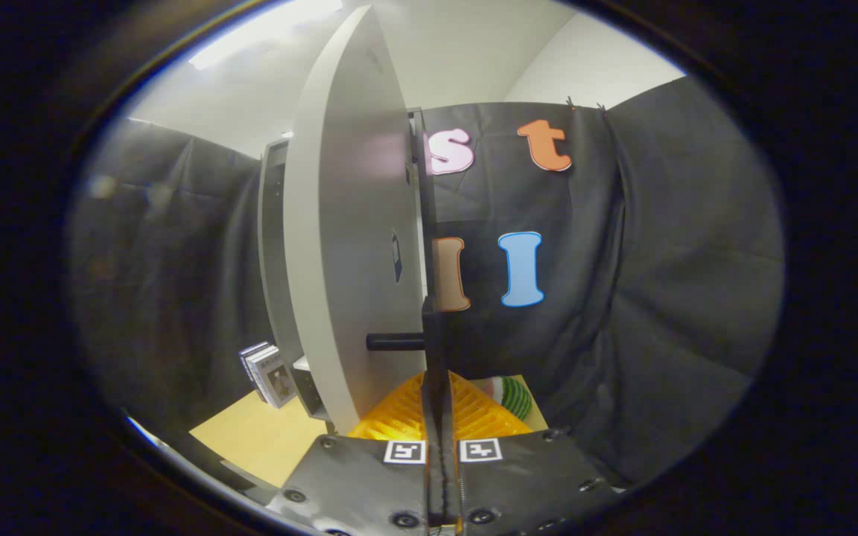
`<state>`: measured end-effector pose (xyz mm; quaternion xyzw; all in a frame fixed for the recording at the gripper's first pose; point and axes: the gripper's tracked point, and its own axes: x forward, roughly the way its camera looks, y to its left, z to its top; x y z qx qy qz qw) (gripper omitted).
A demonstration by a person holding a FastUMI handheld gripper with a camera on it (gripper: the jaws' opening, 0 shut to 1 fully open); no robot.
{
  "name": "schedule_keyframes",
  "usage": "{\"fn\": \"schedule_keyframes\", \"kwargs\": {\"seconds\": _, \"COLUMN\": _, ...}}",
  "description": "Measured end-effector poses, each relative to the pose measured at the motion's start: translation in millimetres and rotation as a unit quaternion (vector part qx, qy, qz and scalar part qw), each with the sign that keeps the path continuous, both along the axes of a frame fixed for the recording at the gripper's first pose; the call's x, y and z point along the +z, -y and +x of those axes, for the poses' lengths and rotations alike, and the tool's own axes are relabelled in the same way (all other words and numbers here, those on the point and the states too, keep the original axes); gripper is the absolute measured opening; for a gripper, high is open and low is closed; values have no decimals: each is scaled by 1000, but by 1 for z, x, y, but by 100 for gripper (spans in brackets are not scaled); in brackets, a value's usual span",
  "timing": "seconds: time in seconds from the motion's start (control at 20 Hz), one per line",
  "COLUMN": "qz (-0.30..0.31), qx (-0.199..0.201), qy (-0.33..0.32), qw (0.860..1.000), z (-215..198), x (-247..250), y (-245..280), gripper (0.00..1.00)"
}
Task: Open the shoe cabinet door, grab the shoes and put them into the shoe cabinet, then close the shoe cabinet door.
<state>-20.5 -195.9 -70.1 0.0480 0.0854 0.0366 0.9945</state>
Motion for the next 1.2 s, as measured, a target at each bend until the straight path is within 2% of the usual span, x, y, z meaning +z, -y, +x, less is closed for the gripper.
{"fn": "schedule_keyframes", "kwargs": {"seconds": 0.2, "qz": -5, "qx": 0, "qy": 3, "qw": 1000, "z": -16, "x": 1, "y": 4, "gripper": 4}}
{"fn": "schedule_keyframes", "kwargs": {"seconds": 0.5, "qz": -40, "qx": -30, "qy": 12, "qw": 999, "z": -74, "x": 4, "y": -12, "gripper": 2}}
{"fn": "schedule_keyframes", "kwargs": {"seconds": 0.7, "qz": -67, "qx": -23, "qy": 6, "qw": 998, "z": -99, "x": -14, "y": -63, "gripper": 3}}
{"fn": "schedule_keyframes", "kwargs": {"seconds": 0.9, "qz": -32, "qx": -6, "qy": -21, "qw": 999, "z": -85, "x": -52, "y": -132, "gripper": 2}}
{"fn": "schedule_keyframes", "kwargs": {"seconds": 1.0, "qz": -20, "qx": -8, "qy": -56, "qw": 998, "z": -87, "x": -85, "y": -161, "gripper": 11}}
{"fn": "schedule_keyframes", "kwargs": {"seconds": 1.2, "qz": 9, "qx": -16, "qy": -102, "qw": 995, "z": -79, "x": -146, "y": -215, "gripper": 11}}
